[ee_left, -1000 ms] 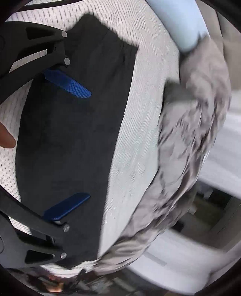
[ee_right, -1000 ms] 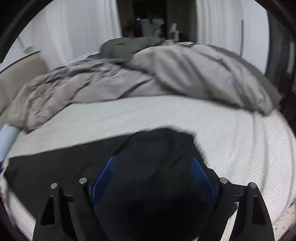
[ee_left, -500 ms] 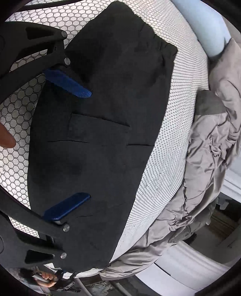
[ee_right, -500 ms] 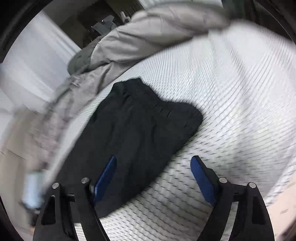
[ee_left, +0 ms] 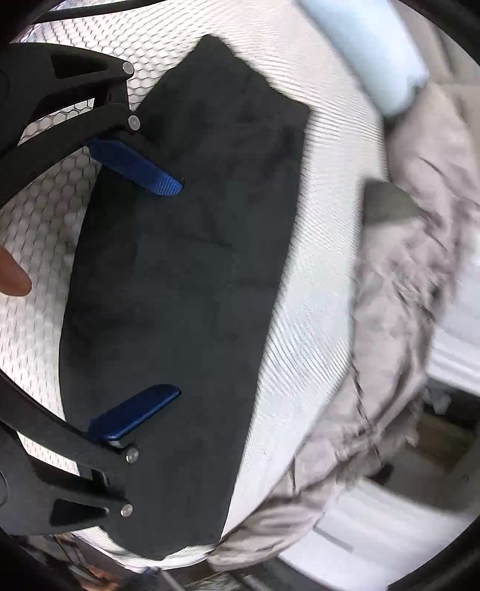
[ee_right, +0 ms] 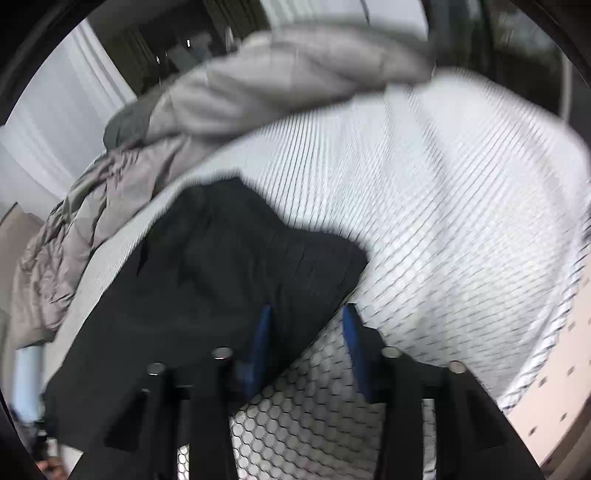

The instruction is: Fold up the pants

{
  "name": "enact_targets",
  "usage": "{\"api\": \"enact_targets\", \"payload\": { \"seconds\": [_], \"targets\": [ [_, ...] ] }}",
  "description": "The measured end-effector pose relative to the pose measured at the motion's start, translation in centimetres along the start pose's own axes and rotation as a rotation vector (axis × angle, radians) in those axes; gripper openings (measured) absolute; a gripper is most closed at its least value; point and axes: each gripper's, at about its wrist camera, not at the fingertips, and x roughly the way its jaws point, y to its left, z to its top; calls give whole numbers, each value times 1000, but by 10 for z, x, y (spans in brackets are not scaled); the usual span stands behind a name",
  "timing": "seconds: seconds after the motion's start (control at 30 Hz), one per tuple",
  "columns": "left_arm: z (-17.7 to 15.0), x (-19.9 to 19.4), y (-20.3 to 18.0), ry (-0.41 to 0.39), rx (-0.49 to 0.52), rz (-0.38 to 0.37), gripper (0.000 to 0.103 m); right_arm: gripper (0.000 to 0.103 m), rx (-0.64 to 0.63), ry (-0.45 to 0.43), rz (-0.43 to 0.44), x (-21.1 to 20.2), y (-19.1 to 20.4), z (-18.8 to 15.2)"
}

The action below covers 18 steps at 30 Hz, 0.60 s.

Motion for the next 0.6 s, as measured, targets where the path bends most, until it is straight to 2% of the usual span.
{"api": "enact_targets", "payload": {
  "seconds": [0.07,0.1,0.13,0.17,0.2,0.3,0.4,0.47,0.5,0.6],
  "targets": [
    [0,-11,-26,-39,53,-40,102,57,-50,-53,62,-22,15,2],
    [-2,-14,-42,-51,85,-64,102,70,-83,-66,116,-31,32,0],
    [-4,-14,-59,-52,115,-86,102,77,-128,-72,165,-35,51,-3],
    [-7,-9,-75,-46,135,-105,102,91,-170,-72,193,-35,66,-7],
    [-11,-3,-91,-30,153,-132,102,99,-244,-57,219,-31,91,-15],
    [-25,27,-140,58,220,-168,102,101,-431,47,229,-5,155,-45],
    [-42,45,-182,80,277,-163,102,101,-559,132,265,23,205,-76],
    [-52,61,-207,124,315,-170,102,101,-635,170,290,32,231,-95],
    [-63,67,-219,154,351,-169,102,101,-668,179,288,33,239,-102],
    [-88,85,-235,217,417,-91,102,101,-756,204,258,45,237,-122]
  ]
}}
